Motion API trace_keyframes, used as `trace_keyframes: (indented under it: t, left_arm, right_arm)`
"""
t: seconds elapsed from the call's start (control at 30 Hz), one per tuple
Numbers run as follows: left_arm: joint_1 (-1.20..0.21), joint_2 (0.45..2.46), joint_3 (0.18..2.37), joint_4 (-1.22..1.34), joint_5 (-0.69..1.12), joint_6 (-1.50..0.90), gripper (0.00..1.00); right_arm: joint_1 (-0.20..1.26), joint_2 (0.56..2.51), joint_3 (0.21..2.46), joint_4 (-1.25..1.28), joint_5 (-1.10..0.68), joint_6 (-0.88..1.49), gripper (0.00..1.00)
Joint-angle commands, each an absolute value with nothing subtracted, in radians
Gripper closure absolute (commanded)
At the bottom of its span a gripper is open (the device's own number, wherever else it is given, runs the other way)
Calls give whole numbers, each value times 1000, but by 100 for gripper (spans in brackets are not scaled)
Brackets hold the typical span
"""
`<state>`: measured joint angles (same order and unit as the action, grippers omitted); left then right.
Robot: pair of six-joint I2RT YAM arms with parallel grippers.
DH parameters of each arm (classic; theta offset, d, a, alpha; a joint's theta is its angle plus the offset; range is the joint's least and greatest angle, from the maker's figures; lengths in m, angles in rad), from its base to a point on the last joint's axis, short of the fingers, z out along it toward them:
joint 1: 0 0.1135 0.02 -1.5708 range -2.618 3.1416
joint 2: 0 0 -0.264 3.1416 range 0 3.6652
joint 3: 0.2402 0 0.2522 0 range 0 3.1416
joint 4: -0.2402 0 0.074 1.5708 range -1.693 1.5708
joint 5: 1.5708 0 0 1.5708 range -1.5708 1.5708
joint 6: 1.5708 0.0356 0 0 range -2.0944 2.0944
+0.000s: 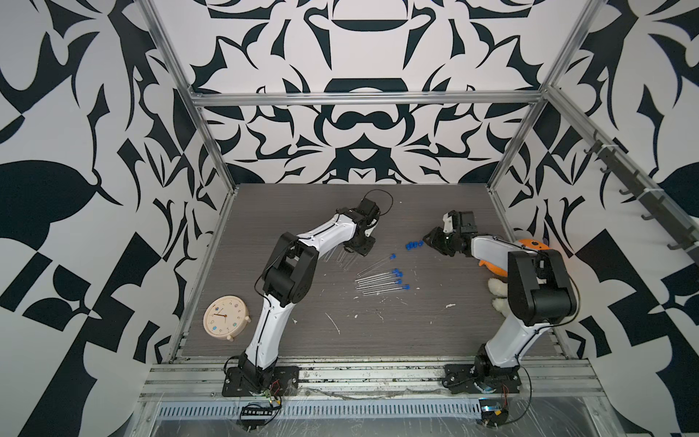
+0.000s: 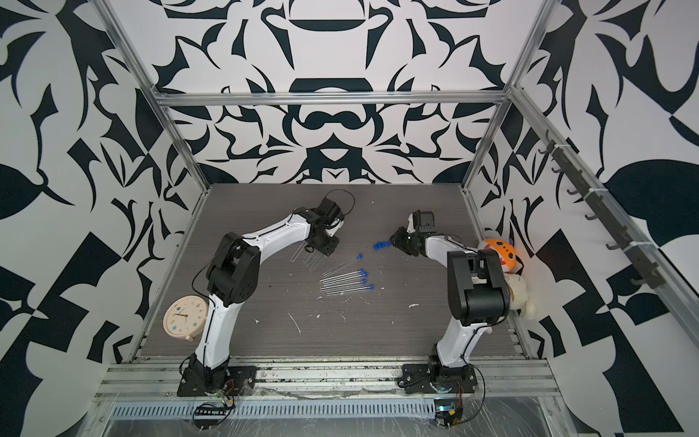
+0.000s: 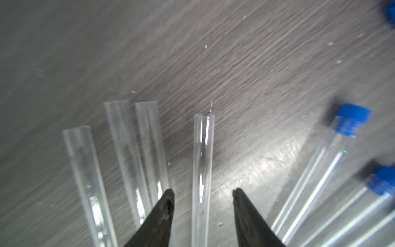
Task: Remove stoppers from test tubes
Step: Place the stopper at the center of the board, then pick up the test tube at the center of the board.
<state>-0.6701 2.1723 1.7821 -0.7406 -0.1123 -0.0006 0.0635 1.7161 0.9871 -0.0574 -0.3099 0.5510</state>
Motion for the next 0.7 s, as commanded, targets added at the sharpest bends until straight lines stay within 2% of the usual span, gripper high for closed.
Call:
trace_keyframes:
  t: [0.0, 0.2, 0.43, 0.67]
  left_arm:
    - [-699, 2092, 1791, -774, -83, 21, 49]
    - [-734, 2096, 1767, -764, 18, 54, 46]
    - [-765, 2151, 1807, -790, 22, 55, 45]
    - [-768, 2202, 1819, -810, -16, 66, 44]
  right_arm:
    - [83, 1620, 968, -107, -262, 486, 60]
    - [99, 1529, 848, 34, -348, 485, 53]
    - [102, 1543, 706, 327, -481, 587, 32]
    - [103, 1550, 631, 395, -440, 638, 28]
